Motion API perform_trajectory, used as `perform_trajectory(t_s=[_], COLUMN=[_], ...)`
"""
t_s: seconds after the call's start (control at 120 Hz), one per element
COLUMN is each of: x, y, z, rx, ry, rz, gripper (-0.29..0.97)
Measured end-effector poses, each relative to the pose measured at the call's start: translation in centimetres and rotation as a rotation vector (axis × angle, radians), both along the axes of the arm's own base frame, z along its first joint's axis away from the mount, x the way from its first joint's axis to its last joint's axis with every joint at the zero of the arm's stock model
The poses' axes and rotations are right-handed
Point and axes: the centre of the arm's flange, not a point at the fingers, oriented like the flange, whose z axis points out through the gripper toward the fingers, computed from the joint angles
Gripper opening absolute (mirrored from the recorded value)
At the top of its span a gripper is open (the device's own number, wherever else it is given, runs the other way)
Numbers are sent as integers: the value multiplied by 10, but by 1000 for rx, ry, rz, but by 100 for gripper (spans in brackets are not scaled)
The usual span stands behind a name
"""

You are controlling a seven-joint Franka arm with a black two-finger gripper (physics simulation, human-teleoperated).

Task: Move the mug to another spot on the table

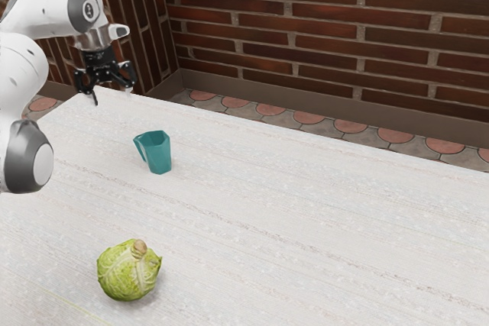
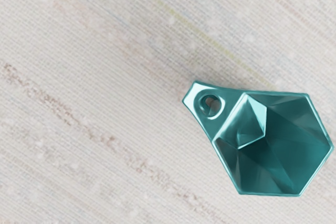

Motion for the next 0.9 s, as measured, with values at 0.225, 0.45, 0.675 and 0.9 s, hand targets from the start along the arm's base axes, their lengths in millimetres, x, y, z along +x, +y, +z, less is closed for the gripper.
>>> perform_trajectory(t_s=[0.225,0.45,0.675,0.9], x=[29,23,22,33], y=[-5,50,71,51], z=[-57,-93,-118,-130], rx=[-17,-51,27,-6], ry=[-21,-37,-45,-35], rz=[369,721,929,1046], gripper=[66,66,66,66])
